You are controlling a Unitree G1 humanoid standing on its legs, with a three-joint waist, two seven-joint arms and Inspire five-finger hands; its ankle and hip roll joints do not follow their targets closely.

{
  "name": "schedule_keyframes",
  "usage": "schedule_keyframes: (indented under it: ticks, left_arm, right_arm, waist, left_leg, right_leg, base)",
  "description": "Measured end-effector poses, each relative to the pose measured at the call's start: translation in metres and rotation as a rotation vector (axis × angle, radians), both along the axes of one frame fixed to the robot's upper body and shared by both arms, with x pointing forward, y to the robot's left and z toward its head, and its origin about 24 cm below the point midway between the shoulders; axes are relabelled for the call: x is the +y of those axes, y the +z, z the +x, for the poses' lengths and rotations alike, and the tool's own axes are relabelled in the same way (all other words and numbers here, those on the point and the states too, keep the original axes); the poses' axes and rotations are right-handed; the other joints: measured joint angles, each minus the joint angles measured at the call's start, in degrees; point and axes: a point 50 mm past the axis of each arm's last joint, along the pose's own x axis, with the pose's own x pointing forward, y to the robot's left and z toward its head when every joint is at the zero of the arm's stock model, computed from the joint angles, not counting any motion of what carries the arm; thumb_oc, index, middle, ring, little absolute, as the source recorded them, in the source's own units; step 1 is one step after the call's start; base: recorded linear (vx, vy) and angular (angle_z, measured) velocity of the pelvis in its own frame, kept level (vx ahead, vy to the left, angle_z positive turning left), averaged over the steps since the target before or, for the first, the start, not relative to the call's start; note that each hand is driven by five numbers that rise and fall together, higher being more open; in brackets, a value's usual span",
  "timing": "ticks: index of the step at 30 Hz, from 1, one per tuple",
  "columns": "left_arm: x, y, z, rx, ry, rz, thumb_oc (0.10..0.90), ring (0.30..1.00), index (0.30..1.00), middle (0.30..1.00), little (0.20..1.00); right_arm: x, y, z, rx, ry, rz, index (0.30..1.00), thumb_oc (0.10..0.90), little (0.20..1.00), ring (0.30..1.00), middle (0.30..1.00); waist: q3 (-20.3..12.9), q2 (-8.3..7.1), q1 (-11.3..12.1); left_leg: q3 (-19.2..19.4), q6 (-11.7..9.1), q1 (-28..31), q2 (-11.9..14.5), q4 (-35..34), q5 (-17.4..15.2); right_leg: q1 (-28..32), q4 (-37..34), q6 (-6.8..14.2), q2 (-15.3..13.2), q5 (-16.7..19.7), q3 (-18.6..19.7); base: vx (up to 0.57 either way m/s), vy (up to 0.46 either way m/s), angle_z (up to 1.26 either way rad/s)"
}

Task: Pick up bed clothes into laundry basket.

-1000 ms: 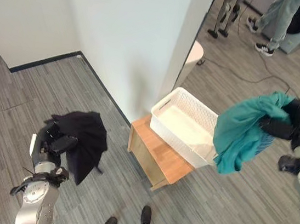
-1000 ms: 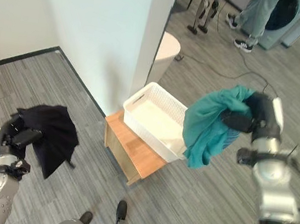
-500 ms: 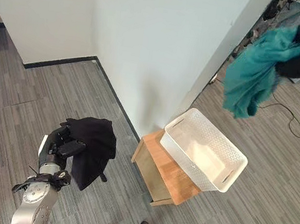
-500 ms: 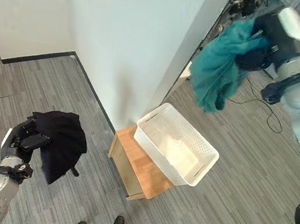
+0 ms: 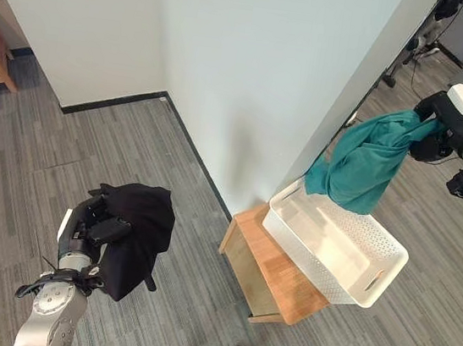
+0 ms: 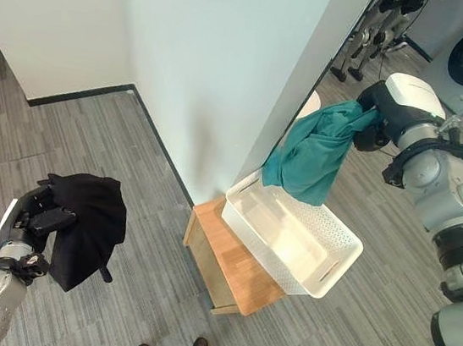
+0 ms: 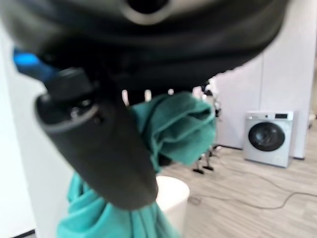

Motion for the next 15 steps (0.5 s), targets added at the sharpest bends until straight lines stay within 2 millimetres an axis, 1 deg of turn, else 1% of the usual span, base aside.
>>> schedule_keyframes:
  ticks: [5,6,8,9,11,15]
  left_arm:
    - [0.0,0.0,0.0,0.0,0.001,0.0,0.4,0.3,0.3,0.3,0.3]
    - [0.0,0.0,0.0,0.001,0.003,0.0,0.4,0.3,0.3,0.3,0.3]
    - [0.0,0.0,0.0,0.0,0.003,0.0,0.4,0.3,0.3,0.3,0.3]
    - [-0.001,0.0,0.001,-0.001,0.001,-0.001,0.4,0.3,0.3,0.3,0.3]
    - [-0.001,0.0,0.001,-0.003,0.0,-0.002,0.4,0.3,0.3,0.3,0.3]
    - [-0.001,0.0,0.001,-0.002,0.002,-0.003,0.4,0.3,0.3,0.3,0.3]
  right_arm:
    - [0.006,0.002,0.0,-0.009,0.021,-0.004,0.3,0.4,0.3,0.3,0.3]
    - [0.01,0.003,0.001,-0.013,0.035,-0.006,0.3,0.4,0.3,0.3,0.3]
    - [0.027,0.01,0.0,-0.041,0.113,-0.015,0.3,0.4,0.3,0.3,0.3]
    - [0.031,0.013,0.0,-0.055,0.135,-0.013,0.3,0.4,0.3,0.3,0.3]
    - [0.039,0.024,-0.004,-0.108,0.183,-0.009,0.3,0.4,0.3,0.3,0.3]
    - [0.039,0.05,-0.018,-0.227,0.217,-0.003,0.3,0.4,0.3,0.3,0.3]
  waist:
    - [-0.1,0.11,-0.5]
    - [-0.1,0.12,-0.7]
    - [0.0,0.15,-1.5]
    - [-0.1,0.15,-1.8]
    - [0.0,0.19,-1.7]
    - [-0.1,0.22,-1.7]
  left_leg:
    - [0.1,0.0,0.0,-0.1,0.0,0.0]
    - [0.2,0.0,0.0,-0.1,0.0,0.0]
    - [0.2,0.0,0.0,-0.1,0.0,0.0]
    - [0.3,0.0,0.0,-0.1,-0.1,0.0]
    - [0.8,0.0,0.0,-0.1,-0.1,0.0]
    - [1.4,0.0,-0.2,-0.2,-0.3,0.0]
  right_leg:
    - [-0.1,0.0,0.0,0.0,0.0,0.1]
    - [-0.1,0.0,0.0,0.0,0.0,0.1]
    - [-0.2,0.0,0.0,-0.1,0.0,0.1]
    - [-0.2,0.0,0.0,-0.1,0.0,0.2]
    - [-0.4,0.0,0.0,-0.1,0.0,0.2]
    - [-0.8,0.0,0.0,0.0,0.0,0.4]
  base:
    - [0.01,0.007,-0.01]
    - [0.02,0.009,-0.04]
    - [0.03,0.007,-0.04]
    - [0.03,0.008,-0.06]
    - [0.03,0.012,-0.09]
    - [0.02,0.014,-0.05]
